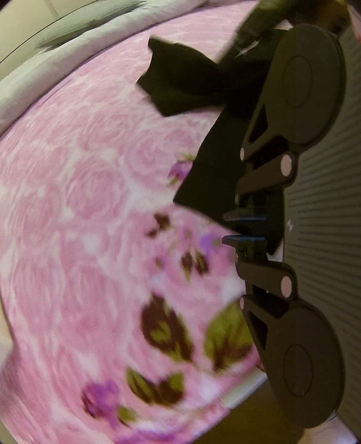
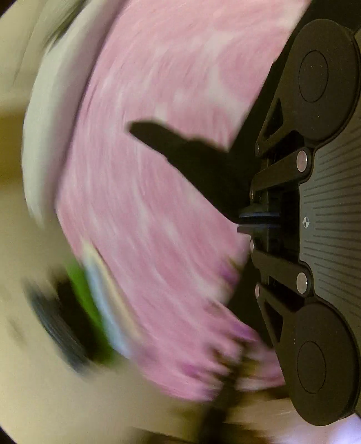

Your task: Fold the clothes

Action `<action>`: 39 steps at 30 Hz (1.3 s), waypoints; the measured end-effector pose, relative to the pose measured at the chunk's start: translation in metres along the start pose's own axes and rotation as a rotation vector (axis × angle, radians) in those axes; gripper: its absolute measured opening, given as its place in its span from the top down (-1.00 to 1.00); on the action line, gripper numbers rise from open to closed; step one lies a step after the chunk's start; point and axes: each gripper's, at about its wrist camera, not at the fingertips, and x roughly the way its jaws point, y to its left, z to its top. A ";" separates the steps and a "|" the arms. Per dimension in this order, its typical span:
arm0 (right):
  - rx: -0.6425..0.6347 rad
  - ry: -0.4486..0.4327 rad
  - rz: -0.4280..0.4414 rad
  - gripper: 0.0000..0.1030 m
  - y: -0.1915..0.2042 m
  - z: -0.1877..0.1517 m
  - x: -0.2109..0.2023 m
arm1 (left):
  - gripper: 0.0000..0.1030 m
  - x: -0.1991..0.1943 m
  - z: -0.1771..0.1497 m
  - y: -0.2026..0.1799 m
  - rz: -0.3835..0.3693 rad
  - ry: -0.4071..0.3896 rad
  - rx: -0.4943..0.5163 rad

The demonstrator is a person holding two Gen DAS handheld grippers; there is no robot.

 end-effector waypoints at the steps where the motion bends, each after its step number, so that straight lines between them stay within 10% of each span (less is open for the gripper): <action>1: -0.049 0.046 -0.001 0.90 0.014 -0.007 0.007 | 0.89 -0.003 -0.003 0.005 0.002 -0.005 -0.016; 4: -0.160 0.175 0.000 0.87 0.050 -0.031 0.024 | 0.89 -0.012 -0.012 0.015 -0.006 -0.014 -0.052; 9: -0.004 0.199 0.010 0.87 0.039 -0.059 -0.002 | 0.80 -0.016 -0.028 0.016 -0.103 -0.017 -0.104; 16: 1.198 0.040 0.140 0.87 -0.074 -0.158 -0.075 | 0.68 0.007 -0.041 -0.001 -0.302 -0.039 -0.292; 19: 1.527 -0.101 0.117 0.87 -0.097 -0.207 -0.101 | 0.54 0.018 -0.039 -0.007 -0.334 -0.072 -0.352; 29: 1.849 -0.297 0.075 0.87 -0.111 -0.265 -0.116 | 0.49 0.050 -0.038 -0.025 -0.276 -0.086 -0.342; 39: 1.894 -0.239 -0.044 0.85 -0.120 -0.276 -0.135 | 0.49 0.052 -0.038 -0.028 -0.270 -0.085 -0.346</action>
